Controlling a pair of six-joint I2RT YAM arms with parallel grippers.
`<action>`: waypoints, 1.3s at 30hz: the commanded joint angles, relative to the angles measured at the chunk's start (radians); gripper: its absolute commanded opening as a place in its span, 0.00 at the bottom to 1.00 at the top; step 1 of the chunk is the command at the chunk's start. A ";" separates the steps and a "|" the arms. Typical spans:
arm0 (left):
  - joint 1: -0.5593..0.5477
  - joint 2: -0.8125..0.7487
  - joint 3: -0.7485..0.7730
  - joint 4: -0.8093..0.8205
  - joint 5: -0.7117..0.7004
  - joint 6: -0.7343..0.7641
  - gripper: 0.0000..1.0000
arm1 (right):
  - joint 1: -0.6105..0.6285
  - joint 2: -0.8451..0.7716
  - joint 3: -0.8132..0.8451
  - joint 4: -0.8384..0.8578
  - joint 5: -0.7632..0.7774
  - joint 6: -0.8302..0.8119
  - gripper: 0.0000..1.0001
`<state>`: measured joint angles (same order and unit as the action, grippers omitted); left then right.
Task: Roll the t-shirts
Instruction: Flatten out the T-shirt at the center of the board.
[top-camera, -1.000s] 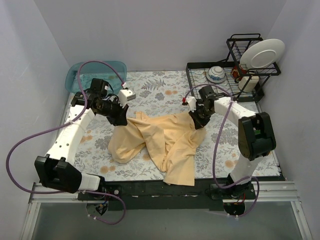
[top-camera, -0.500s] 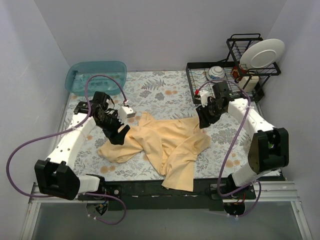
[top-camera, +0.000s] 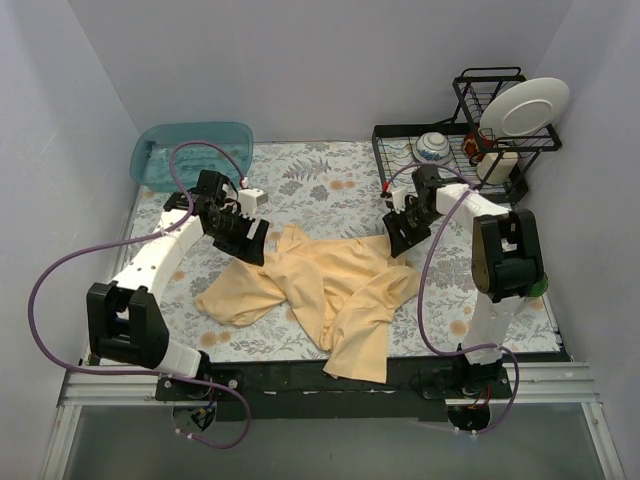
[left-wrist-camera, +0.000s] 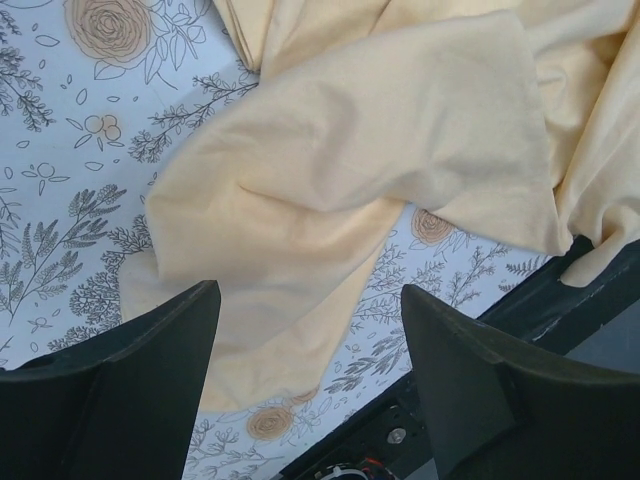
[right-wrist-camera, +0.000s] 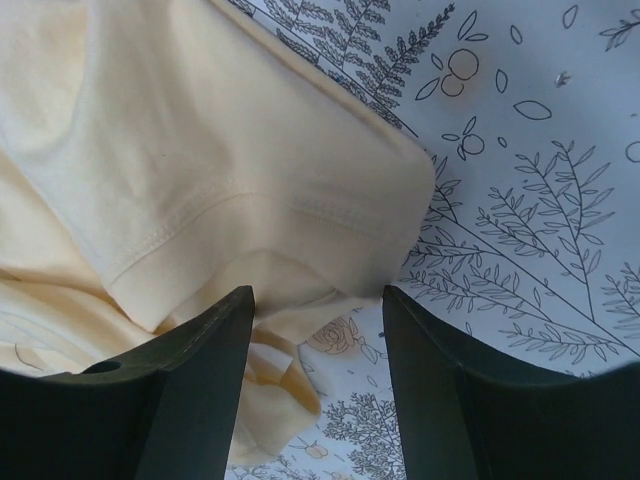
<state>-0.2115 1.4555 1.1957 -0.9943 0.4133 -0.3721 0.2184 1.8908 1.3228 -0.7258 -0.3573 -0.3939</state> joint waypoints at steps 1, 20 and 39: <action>0.003 -0.072 0.027 0.039 -0.025 -0.070 0.73 | 0.013 0.036 0.042 0.040 0.015 -0.037 0.63; 0.008 -0.113 0.076 0.146 -0.215 0.033 0.74 | 0.174 -0.183 0.375 -0.030 -0.126 -0.372 0.01; 0.014 -0.135 -0.025 0.191 -0.139 -0.065 0.76 | 0.247 -0.248 0.188 -0.202 -0.226 -0.228 0.52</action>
<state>-0.2062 1.3689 1.2152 -0.8291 0.2462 -0.3851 0.5064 1.5124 1.3865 -1.1000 -0.5491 -0.8688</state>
